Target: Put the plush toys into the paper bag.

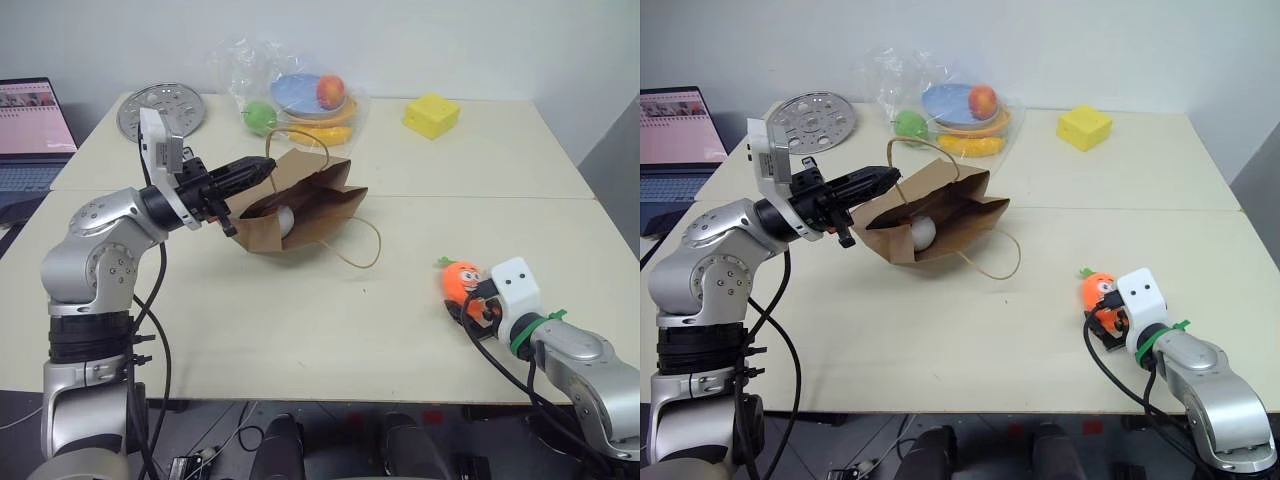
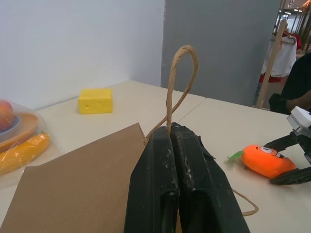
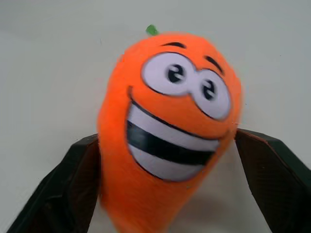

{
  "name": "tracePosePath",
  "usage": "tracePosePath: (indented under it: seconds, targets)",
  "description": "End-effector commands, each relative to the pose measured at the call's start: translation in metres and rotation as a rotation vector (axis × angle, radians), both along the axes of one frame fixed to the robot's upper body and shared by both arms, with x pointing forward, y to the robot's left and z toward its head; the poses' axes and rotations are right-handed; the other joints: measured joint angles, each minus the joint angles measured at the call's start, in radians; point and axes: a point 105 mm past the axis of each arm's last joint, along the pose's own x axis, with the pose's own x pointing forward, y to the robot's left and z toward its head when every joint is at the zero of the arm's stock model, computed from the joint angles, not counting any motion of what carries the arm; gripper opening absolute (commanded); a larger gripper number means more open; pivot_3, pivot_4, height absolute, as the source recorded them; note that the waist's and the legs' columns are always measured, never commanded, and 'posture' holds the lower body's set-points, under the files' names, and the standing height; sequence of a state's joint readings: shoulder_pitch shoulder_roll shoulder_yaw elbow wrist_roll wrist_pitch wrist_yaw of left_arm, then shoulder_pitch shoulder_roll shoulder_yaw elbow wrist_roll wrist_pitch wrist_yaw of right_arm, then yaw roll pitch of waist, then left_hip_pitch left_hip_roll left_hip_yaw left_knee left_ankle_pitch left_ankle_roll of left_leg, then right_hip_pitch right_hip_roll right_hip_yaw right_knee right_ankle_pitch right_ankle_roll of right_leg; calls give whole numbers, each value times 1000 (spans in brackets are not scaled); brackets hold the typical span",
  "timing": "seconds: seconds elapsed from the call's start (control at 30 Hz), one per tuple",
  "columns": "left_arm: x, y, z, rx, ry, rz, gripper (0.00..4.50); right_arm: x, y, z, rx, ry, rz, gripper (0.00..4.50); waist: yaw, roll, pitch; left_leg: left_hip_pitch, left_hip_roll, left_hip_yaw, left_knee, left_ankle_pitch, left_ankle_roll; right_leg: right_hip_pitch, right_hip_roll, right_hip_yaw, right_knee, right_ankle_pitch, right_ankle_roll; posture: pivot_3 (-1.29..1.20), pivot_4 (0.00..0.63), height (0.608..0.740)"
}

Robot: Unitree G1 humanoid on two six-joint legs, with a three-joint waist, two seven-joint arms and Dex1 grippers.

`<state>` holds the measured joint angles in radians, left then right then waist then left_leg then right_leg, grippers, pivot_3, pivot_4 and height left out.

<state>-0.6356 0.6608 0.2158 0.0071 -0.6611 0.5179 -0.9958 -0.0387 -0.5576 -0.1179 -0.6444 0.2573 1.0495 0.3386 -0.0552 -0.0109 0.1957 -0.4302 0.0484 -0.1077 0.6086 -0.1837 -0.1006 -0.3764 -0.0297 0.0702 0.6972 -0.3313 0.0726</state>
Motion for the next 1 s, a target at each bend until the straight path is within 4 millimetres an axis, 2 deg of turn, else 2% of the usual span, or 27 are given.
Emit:
tracePosePath:
  seconds: [0.03, 0.13, 0.23, 0.3, 0.33, 0.4, 0.57, 0.63, 0.77, 1.0]
  targets:
    - [-7, 1, 11, 9, -58, -2, 0, 11, -2, 27, -11, -116, 37, 2878, 0, 0, 0, 0, 0, 0, 0, 0, 0, 0, 0, 0, 0, 0, 0, 0, 150, 740]
    - [-7, 1, 11, 8, -59, -1, 0, 18, -3, 37, 0, -153, 57, 1810, 0, 0, 0, 0, 0, 0, 0, 0, 0, 0, 0, 0, 0, 0, 0, 0, 150, 740]
    - [-7, 1, 11, 10, -62, -1, 0, 21, 5, 46, 34, -173, 126, 772, 0, 0, 0, 0, 0, 0, 0, 0, 0, 0, 0, 0, 0, 0, 0, 0, 150, 740]
    - [-7, 0, 11, 9, -63, -3, 0, 24, 17, 56, 88, -199, 191, 160, 0, 0, 0, 0, 0, 0, 0, 0, 0, 0, 0, 0, 0, 0, 0, 0, 150, 740]
    - [-7, 0, 11, 10, -64, -5, 0, 24, 29, 65, 108, -229, 274, 15, -1, 0, 0, 0, 0, 0, 0, 0, 0, 0, 0, 0, 0, 0, 0, 0, 150, 740]
    - [-7, -1, 11, 10, -64, -8, 0, 23, 44, 77, 123, -261, 387, 15, -2, 0, 0, 0, 0, 0, 0, 0, 0, 0, 0, 0, 0, 0, 0, 0, 150, 740]
    - [-6, -7, 13, 15, -67, -38, 0, 22, 97, 116, 289, -260, 651, 15, -3, 0, 0, 2, 0, 0, 0, 0, 0, 2, 0, 0, 0, 0, 0, 0, 150, 740]
    - [-5, -9, 15, 6, -68, -45, 0, 27, 110, 117, 318, -235, 675, 15, -2, 0, 0, 2, 0, -1, 0, 0, 0, 3, 0, -2, 0, 0, 0, 0, 150, 740]
    - [-5, -12, 17, 10, -74, -54, 0, 49, 128, 107, 299, -195, 633, 15, 3, 0, 0, 2, 0, -1, 0, 0, 0, 2, 0, -2, 0, 0, 0, 0, 150, 740]
    - [-5, -13, 19, 9, -75, -57, 0, 65, 150, 101, 258, -198, 645, 15, -2, 0, 0, 2, 0, -1, -1, 0, 0, 2, 0, -2, 0, 0, 0, 0, 150, 740]
